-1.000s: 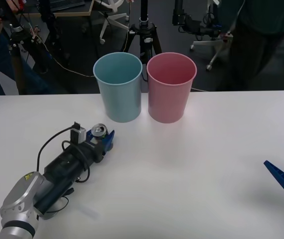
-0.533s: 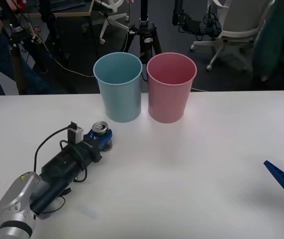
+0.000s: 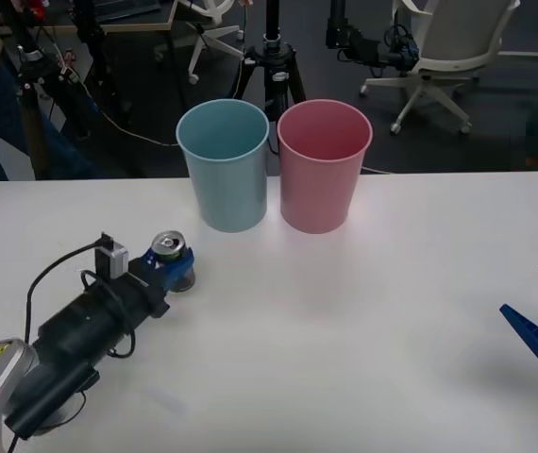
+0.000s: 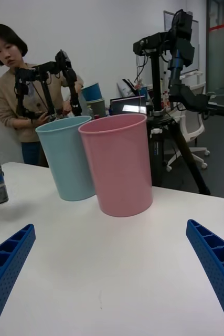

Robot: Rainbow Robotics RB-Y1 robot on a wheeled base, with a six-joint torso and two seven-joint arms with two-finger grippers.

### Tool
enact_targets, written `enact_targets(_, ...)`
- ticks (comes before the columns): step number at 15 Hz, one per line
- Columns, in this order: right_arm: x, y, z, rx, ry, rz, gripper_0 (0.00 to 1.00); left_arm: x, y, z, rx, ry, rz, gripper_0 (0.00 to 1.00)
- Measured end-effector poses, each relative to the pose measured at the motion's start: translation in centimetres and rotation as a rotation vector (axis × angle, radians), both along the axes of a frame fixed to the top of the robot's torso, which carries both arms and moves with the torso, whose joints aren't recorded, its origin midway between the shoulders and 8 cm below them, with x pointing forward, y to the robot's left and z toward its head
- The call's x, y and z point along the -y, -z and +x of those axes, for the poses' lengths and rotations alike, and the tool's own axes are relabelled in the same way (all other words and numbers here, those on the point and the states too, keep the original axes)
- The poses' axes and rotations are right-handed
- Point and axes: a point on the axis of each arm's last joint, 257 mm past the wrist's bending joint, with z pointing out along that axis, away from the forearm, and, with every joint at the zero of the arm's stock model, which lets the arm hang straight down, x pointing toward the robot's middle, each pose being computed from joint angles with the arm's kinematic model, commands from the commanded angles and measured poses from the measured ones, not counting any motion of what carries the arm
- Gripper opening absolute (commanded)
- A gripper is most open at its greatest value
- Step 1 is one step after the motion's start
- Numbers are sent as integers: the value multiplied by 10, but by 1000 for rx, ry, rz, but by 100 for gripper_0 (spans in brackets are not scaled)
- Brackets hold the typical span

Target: Grasp the object on the table and drop it into the matching bin: aluminum can to the light blue bin, PET bottle to the pink bin.

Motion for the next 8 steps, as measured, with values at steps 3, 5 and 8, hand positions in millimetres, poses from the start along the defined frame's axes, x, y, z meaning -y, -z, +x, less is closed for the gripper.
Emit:
enact_targets(3, 0, 0, 0, 0, 0, 0, 100, 0, -37, -24, 17, 41, -29, 0)
enact_targets(5, 0, 0, 0, 0, 0, 0, 100, -1, -58, -32, 27, 61, -33, 0)
enact_targets(8, 0, 0, 0, 0, 0, 0, 100, -6, -88, -37, 43, 77, -32, 0)
